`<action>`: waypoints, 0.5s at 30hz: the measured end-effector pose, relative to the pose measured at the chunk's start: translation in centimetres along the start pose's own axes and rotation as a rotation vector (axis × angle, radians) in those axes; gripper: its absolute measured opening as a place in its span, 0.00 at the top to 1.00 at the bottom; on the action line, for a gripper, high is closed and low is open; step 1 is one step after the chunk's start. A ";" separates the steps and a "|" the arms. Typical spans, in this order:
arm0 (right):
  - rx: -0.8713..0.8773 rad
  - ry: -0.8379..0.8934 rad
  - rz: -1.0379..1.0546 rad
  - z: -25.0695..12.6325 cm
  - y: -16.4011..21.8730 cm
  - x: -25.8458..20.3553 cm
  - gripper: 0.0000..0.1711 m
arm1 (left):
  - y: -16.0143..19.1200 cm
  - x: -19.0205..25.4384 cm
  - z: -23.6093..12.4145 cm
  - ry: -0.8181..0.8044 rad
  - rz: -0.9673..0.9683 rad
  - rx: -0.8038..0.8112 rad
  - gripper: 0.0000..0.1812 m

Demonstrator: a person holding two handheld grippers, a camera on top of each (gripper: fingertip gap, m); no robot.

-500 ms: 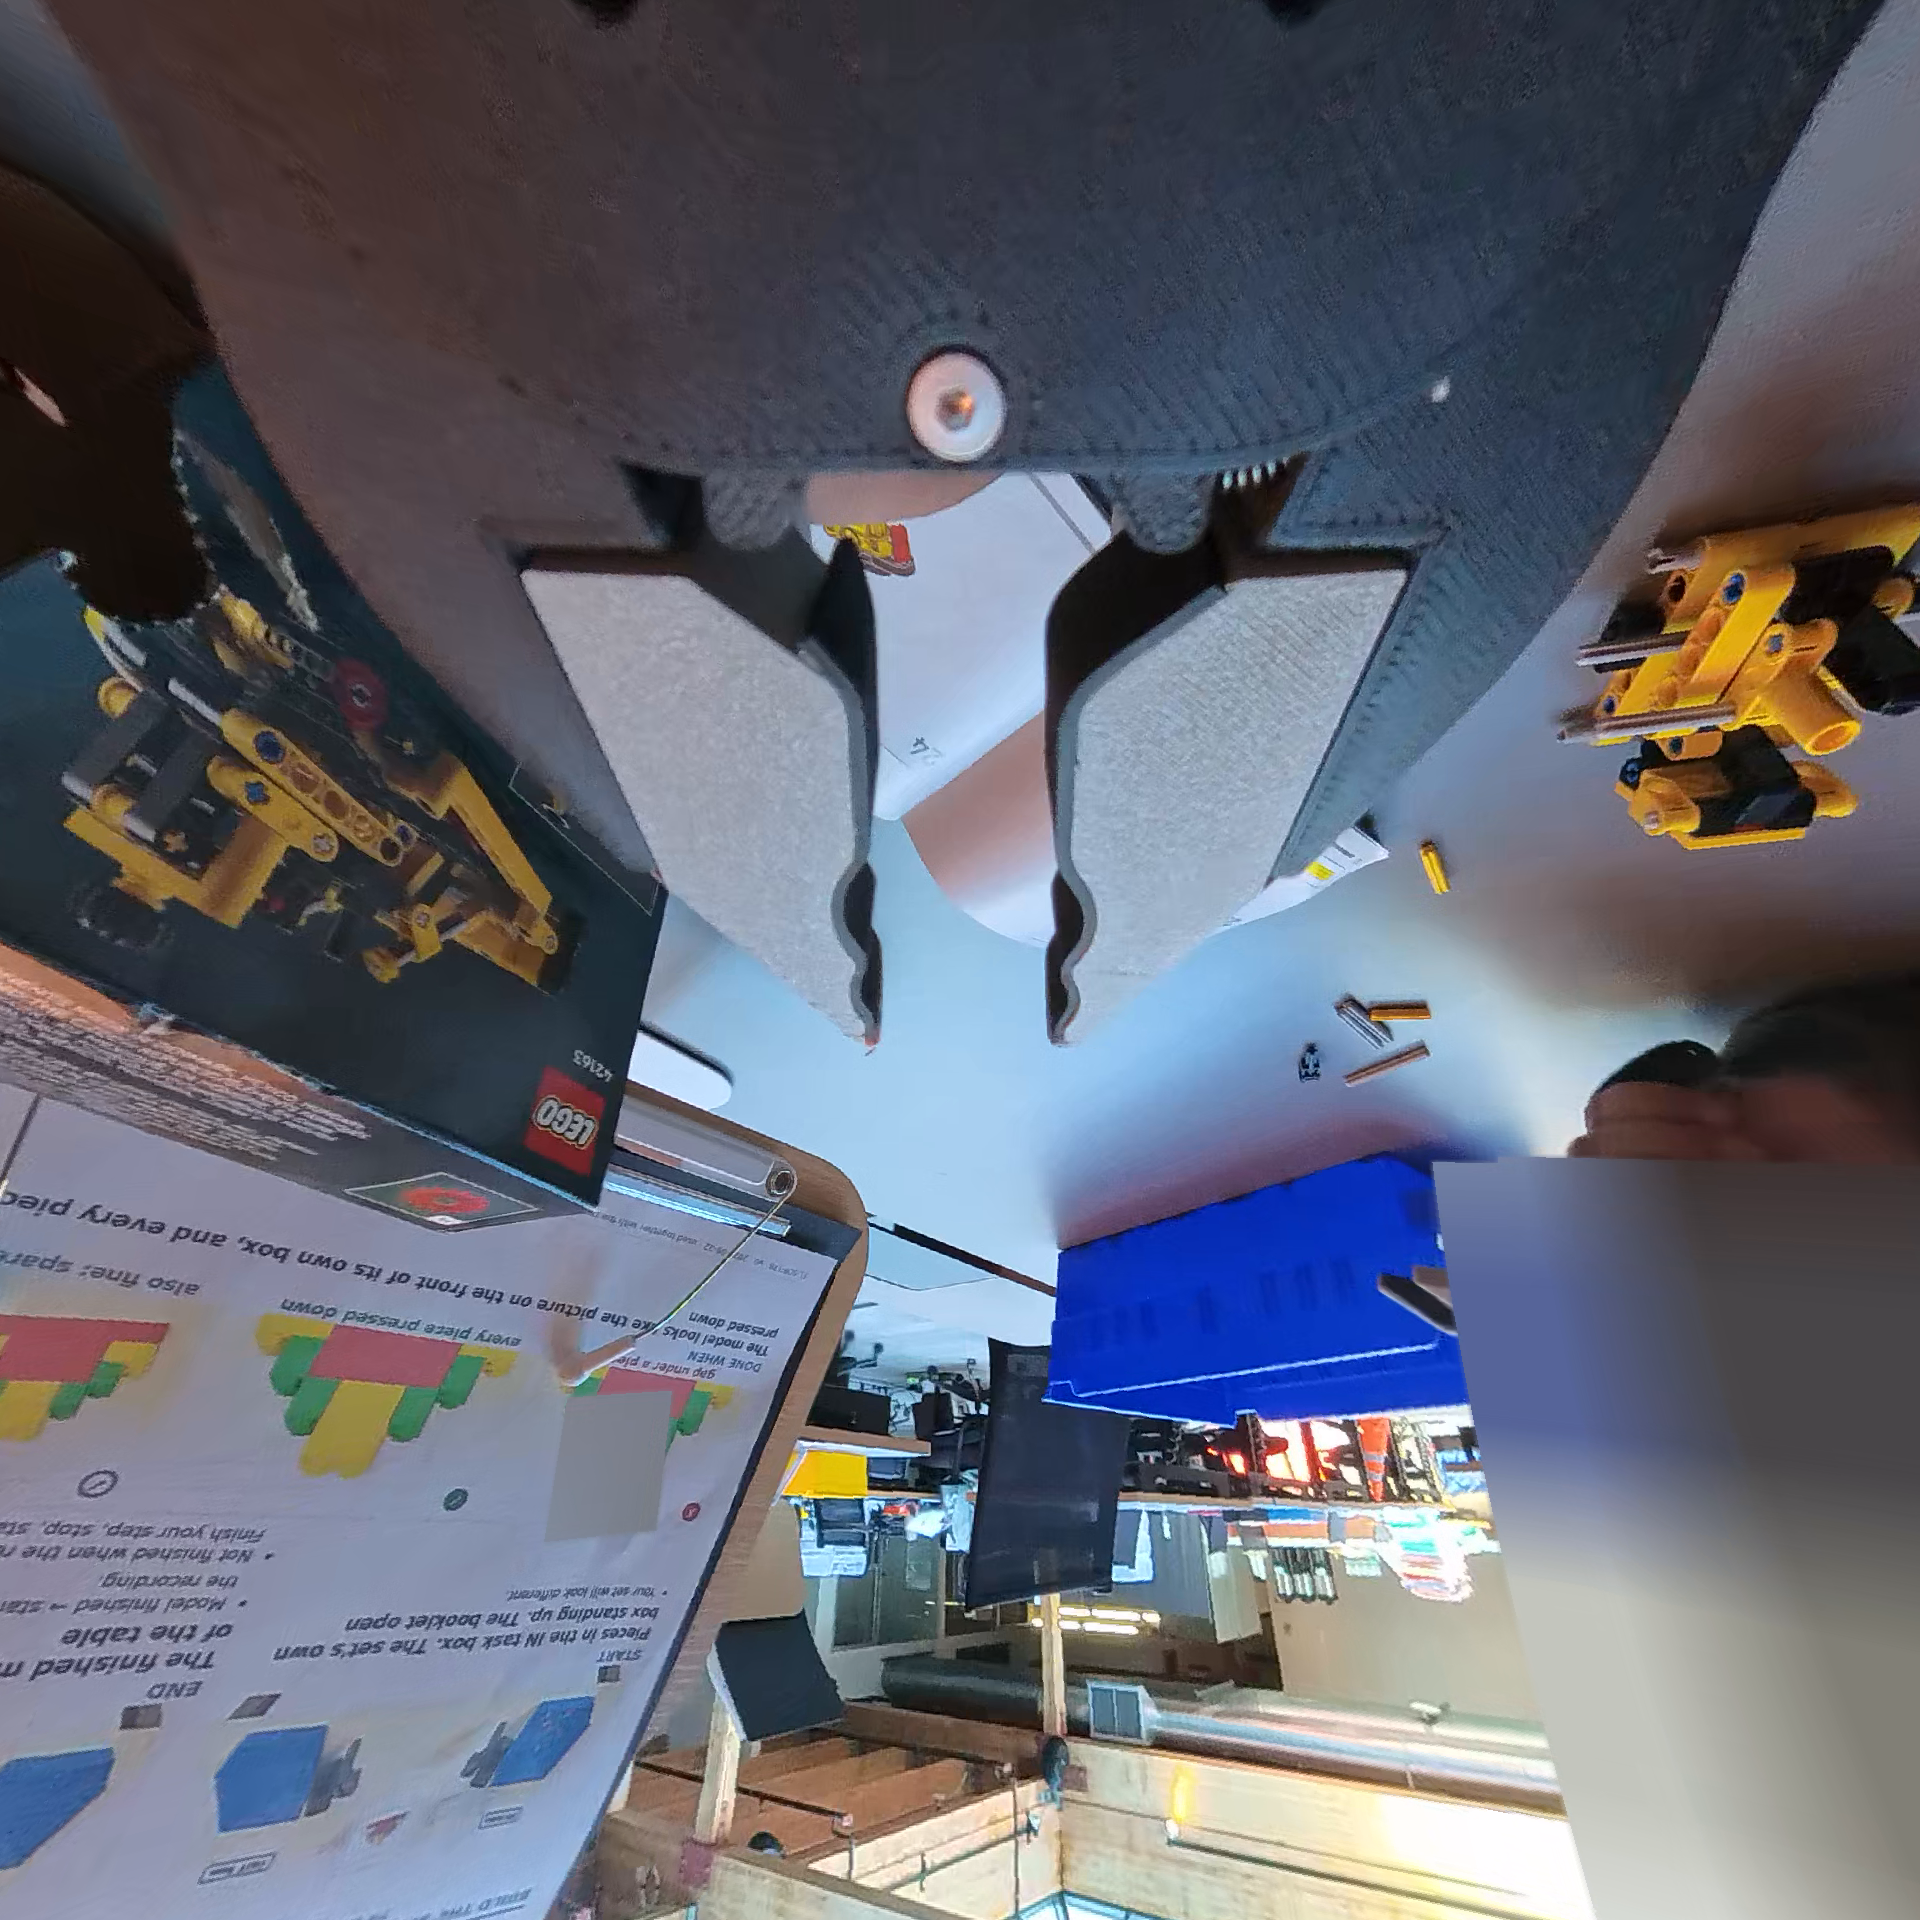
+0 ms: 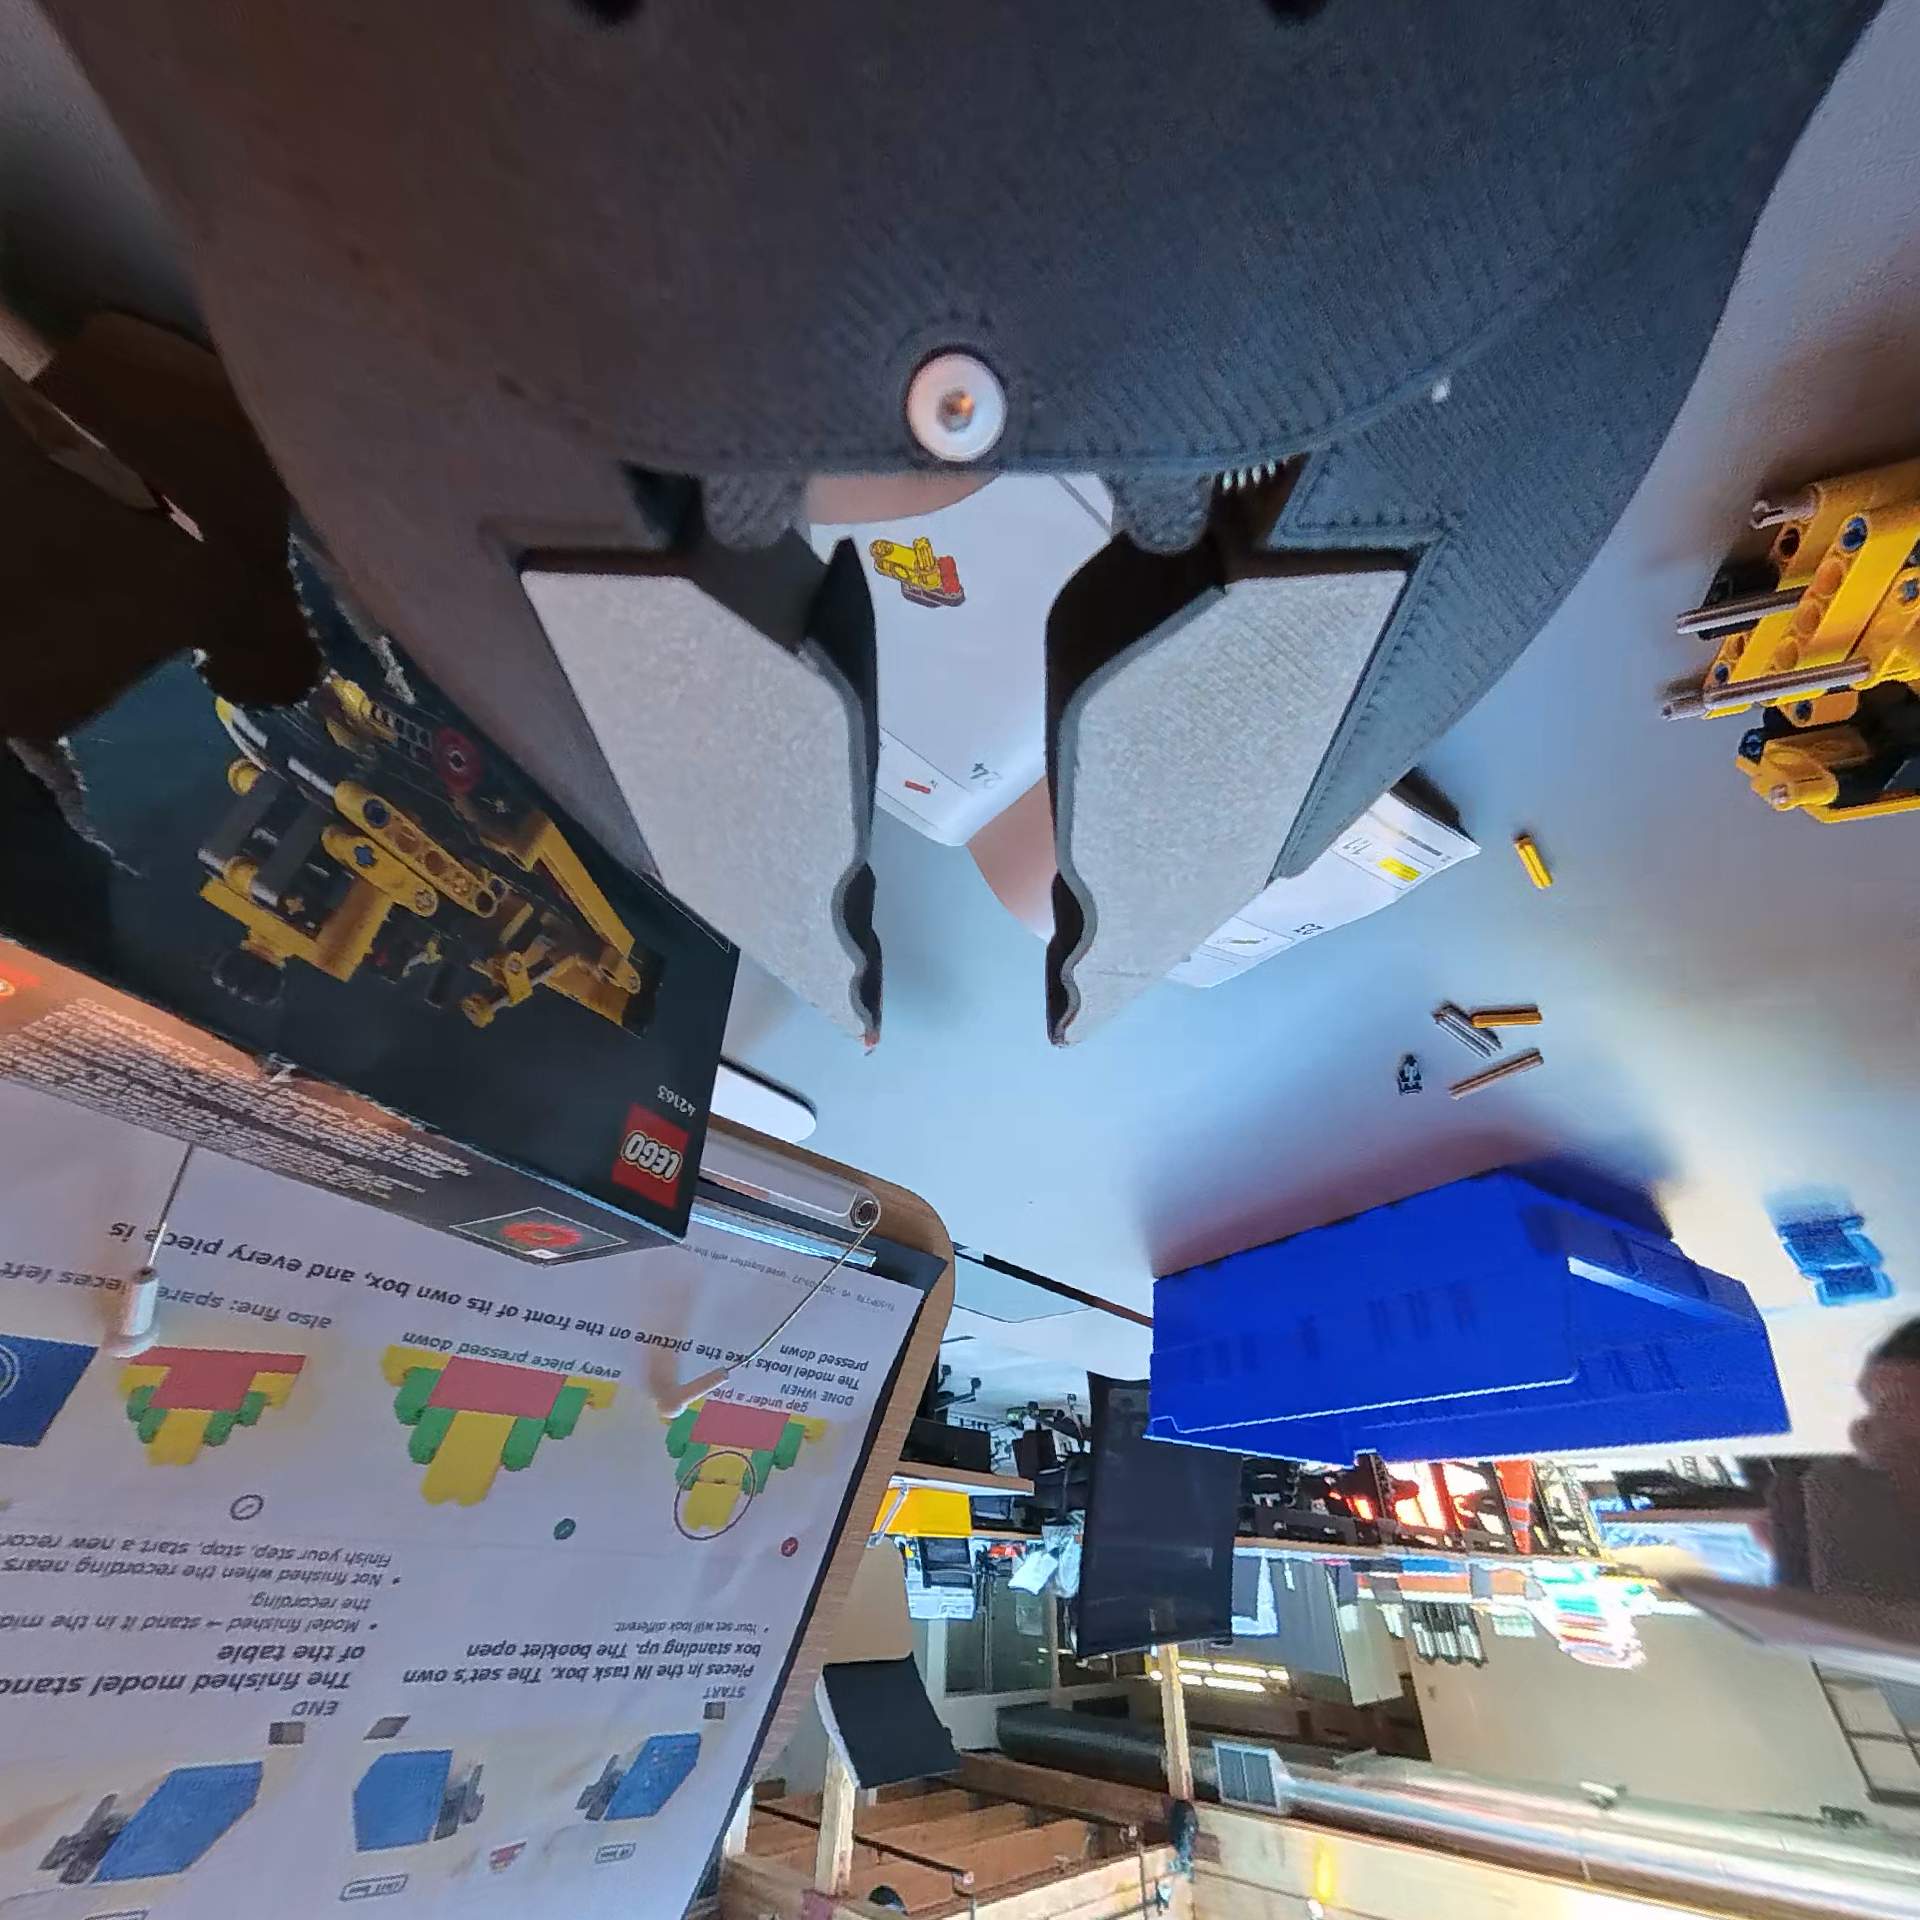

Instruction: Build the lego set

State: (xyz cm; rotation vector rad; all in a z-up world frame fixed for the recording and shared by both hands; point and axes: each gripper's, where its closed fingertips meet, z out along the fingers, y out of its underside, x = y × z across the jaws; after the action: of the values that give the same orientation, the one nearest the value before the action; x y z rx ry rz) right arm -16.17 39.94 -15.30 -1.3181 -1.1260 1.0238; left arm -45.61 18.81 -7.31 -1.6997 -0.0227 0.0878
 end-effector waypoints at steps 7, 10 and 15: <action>-0.005 0.054 0.003 0.4 0.1 1.3 0.83 | 1.5 -11.9 0.8 -0.139 0.015 -0.252 0.88; 0.007 0.078 0.007 0.3 -0.1 1.7 0.83 | 5.0 -12.4 1.8 -0.139 0.066 -0.362 0.86; 0.013 0.140 -0.014 0.2 -0.2 2.6 0.83 | 8.2 -13.9 2.5 -0.262 0.178 -0.451 0.84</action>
State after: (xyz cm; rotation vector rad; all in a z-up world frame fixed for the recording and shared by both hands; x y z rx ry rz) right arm -15.87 42.51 -15.08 -1.3484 -1.0200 0.9131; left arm -59.96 19.34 -15.18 -2.1272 -0.0919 0.4678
